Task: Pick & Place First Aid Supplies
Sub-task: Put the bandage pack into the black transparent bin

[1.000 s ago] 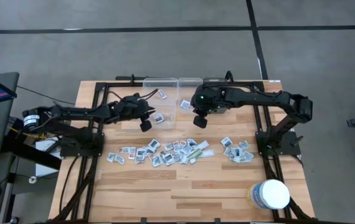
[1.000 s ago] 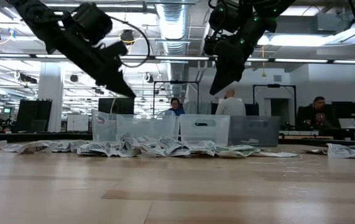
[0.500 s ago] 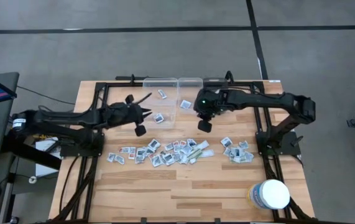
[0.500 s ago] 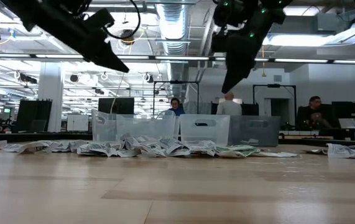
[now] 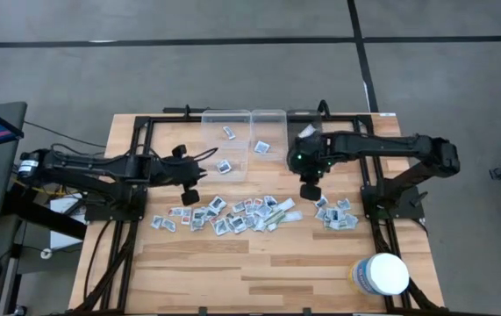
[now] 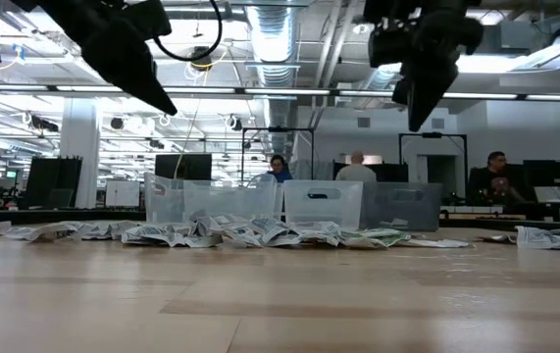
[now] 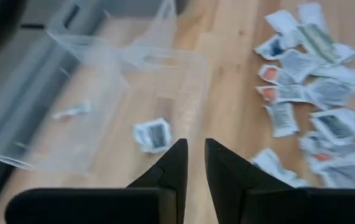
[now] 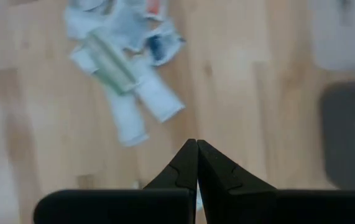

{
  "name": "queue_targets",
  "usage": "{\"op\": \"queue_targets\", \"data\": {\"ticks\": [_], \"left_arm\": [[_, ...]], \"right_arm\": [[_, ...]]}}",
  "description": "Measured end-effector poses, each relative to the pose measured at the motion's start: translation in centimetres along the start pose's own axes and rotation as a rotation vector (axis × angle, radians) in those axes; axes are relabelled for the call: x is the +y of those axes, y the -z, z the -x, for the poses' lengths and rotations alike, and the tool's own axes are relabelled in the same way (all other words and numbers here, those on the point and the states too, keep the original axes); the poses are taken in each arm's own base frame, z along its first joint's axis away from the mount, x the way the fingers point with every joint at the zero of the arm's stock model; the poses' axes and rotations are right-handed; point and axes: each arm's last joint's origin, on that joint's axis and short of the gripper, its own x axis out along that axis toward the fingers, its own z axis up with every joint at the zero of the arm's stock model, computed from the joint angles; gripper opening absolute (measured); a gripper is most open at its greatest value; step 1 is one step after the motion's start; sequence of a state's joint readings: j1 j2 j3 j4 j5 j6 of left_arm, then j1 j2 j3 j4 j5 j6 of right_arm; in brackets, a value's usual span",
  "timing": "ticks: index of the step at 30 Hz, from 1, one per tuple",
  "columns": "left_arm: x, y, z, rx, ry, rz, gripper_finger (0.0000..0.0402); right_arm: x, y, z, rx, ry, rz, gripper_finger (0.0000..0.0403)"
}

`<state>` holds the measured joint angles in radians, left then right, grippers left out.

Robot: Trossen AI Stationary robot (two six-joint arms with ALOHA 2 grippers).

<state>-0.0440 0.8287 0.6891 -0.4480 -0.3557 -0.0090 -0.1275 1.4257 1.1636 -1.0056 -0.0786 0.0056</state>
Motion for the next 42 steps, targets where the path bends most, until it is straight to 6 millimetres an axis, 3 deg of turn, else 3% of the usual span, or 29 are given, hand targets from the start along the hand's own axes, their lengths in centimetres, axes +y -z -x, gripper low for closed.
{"op": "queue_targets", "data": {"ticks": [7, 19, 23, 31, 42], "left_arm": [[-1.1, 0.2, 0.3, 0.011, 0.093, 0.038, 0.0056], [-2.7, 0.4, 1.0, 0.018, 0.19, 0.006, 0.0056], [-3.0, 0.5, 1.2, 0.023, 0.207, 0.014, 0.0056], [-3.4, 0.9, 1.2, 0.035, 0.227, 0.043, 0.0056], [-3.4, 0.9, 1.2, 0.034, 0.218, 0.046, 0.0056]], "right_arm": [[2.5, 0.1, -1.6, -0.043, -0.027, 0.076, 0.0], [4.8, 1.0, -4.0, -0.105, -0.07, 0.14, 0.0], [5.6, 1.1, -4.6, -0.146, -0.081, 0.235, 0.0003], [6.6, 1.0, -5.5, -0.266, -0.063, 0.376, 0.0066], [5.7, 1.7, -7.9, -0.385, -0.048, 0.391, 0.0145]]}}
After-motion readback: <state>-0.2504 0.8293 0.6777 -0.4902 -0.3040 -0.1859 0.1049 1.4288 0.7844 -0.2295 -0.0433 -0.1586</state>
